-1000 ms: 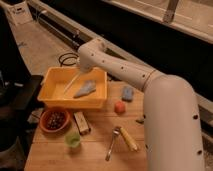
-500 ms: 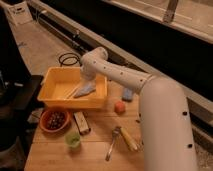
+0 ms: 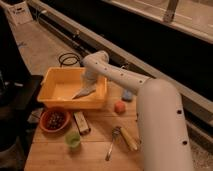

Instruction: Place brush in tray

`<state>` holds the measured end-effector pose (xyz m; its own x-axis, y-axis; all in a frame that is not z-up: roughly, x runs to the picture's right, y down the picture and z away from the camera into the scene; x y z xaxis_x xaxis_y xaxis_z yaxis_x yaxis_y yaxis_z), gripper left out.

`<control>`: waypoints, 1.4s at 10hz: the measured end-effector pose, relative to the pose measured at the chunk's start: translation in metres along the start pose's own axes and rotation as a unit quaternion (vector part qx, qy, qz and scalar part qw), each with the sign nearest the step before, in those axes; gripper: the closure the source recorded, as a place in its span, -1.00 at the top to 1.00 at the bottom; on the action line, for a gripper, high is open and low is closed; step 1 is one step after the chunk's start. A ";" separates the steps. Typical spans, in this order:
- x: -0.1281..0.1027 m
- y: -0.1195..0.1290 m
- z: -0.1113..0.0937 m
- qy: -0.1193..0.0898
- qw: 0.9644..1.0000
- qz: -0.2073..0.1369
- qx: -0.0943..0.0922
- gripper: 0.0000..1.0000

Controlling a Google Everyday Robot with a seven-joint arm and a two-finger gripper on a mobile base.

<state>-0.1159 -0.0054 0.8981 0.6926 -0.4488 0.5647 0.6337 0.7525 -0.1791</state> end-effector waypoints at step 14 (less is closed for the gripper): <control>0.067 -0.049 -0.156 0.161 0.984 -0.031 0.066 0.60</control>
<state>-0.0469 -0.1473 0.8189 0.7411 -0.6094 0.2819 0.6424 0.7657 -0.0335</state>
